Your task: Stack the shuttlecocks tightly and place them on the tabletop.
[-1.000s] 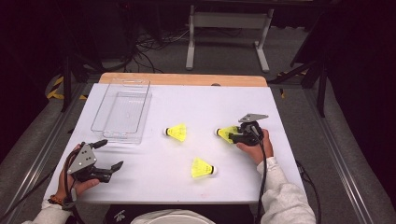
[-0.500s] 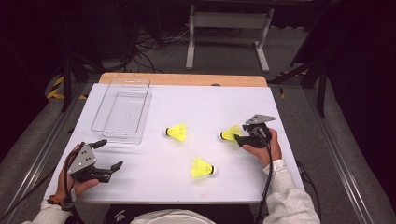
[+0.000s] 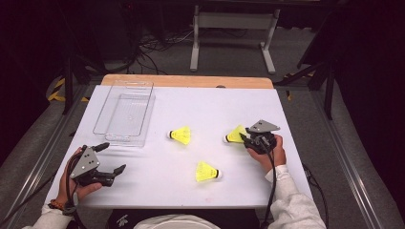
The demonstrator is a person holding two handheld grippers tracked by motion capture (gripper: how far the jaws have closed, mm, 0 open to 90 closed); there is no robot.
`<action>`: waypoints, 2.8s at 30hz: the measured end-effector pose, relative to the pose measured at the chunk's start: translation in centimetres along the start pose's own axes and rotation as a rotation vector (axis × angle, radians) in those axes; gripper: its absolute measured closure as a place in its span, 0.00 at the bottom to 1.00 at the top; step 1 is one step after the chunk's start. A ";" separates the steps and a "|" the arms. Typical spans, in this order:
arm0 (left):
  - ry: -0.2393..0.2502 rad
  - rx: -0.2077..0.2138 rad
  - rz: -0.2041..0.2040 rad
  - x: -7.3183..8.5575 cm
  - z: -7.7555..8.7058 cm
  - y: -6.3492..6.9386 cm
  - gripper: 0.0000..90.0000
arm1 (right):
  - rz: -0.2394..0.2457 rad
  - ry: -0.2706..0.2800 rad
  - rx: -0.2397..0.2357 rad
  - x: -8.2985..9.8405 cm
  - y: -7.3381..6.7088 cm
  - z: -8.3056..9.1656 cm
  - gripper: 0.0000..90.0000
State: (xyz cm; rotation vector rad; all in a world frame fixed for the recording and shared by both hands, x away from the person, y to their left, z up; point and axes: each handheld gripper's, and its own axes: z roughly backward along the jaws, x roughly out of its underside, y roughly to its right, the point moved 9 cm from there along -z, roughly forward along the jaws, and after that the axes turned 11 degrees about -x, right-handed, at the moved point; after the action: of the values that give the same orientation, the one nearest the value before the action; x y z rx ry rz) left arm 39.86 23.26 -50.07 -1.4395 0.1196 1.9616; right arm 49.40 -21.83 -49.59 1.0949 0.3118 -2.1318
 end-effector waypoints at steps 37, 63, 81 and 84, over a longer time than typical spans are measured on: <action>-0.025 0.011 -0.018 0.2 -0.3 0.3 0.08 | -0.104 0.093 -0.067 1.6 -1.1 2.5 0.66; -0.029 0.010 -0.019 0.3 -0.3 0.3 0.09 | -0.112 0.278 -0.134 0.0 -2.5 5.1 0.55; -0.037 0.011 -0.025 0.3 -0.4 0.5 0.09 | -0.064 0.168 -0.074 3.1 -4.5 7.6 0.54; -0.034 0.010 -0.024 0.2 -0.3 0.4 0.09 | -0.051 0.174 -0.075 3.1 -4.9 8.0 0.54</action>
State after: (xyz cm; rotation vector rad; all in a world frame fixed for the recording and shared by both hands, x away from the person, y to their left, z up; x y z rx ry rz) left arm 39.85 22.89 -50.55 -1.3950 0.0961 1.9622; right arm 39.87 -23.78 -47.66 1.2429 0.5015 -2.0558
